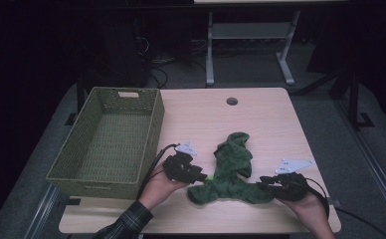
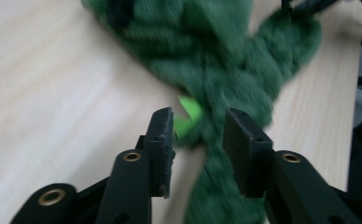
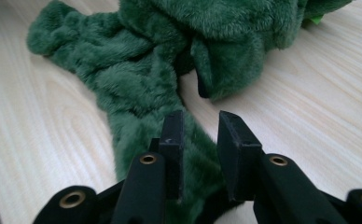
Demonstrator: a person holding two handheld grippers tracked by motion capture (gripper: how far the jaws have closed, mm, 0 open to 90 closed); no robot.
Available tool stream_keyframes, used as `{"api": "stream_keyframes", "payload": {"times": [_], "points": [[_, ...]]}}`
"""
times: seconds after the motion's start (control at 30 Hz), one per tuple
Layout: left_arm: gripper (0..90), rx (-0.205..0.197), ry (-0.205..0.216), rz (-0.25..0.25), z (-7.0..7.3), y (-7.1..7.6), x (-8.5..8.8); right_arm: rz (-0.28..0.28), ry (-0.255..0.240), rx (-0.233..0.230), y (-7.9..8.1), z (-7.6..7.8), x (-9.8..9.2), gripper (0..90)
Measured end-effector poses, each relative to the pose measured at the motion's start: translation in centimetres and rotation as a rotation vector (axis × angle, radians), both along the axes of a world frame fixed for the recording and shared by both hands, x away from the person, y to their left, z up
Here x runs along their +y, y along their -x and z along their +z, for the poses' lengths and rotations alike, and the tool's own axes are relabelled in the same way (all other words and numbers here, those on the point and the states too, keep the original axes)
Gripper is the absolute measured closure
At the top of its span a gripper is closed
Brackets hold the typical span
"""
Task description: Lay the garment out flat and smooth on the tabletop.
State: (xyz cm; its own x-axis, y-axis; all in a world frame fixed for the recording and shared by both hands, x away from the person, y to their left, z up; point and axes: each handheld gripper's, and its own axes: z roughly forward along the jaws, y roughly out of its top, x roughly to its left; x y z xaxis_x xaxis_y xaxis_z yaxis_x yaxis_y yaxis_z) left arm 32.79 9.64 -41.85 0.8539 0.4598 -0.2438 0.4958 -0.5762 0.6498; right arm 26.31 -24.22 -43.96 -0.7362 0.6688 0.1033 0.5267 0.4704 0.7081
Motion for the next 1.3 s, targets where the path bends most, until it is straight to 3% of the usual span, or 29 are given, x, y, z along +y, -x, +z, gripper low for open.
{"api": "stream_keyframes", "payload": {"times": [0.3, 0.43, 0.8, 0.9, 1.07, 1.3], "points": [[54.5, -0.046, 0.032, 0.000, 0.9, -3.8, -2.3, -0.022, 0.008, 0.031, -1.9, -0.9, 0.7, 61.8], [53.4, -0.042, 0.050, -0.003, 0.7, -5.1, -3.0, -0.024, 0.002, 0.046, -2.2, -1.1, 0.8, 59.7], [53.3, -0.038, 0.066, -0.021, -0.1, -6.9, -5.4, -0.033, 0.001, 0.061, -2.4, -1.7, 1.2, 56.5], [56.8, -0.032, 0.050, -0.036, -0.5, -7.0, -5.6, -0.036, -0.001, 0.066, -2.5, -1.8, 1.3, 55.7], [81.4, -0.026, 0.017, -0.045, -1.1, -6.8, -5.7, -0.038, -0.002, 0.068, -2.6, -1.9, 1.4, 55.3], [84.3, -0.017, 0.053, -0.022, 0.1, -6.4, -4.4, -0.047, -0.002, 0.067, -2.9, -2.0, 1.6, 54.8]]}}
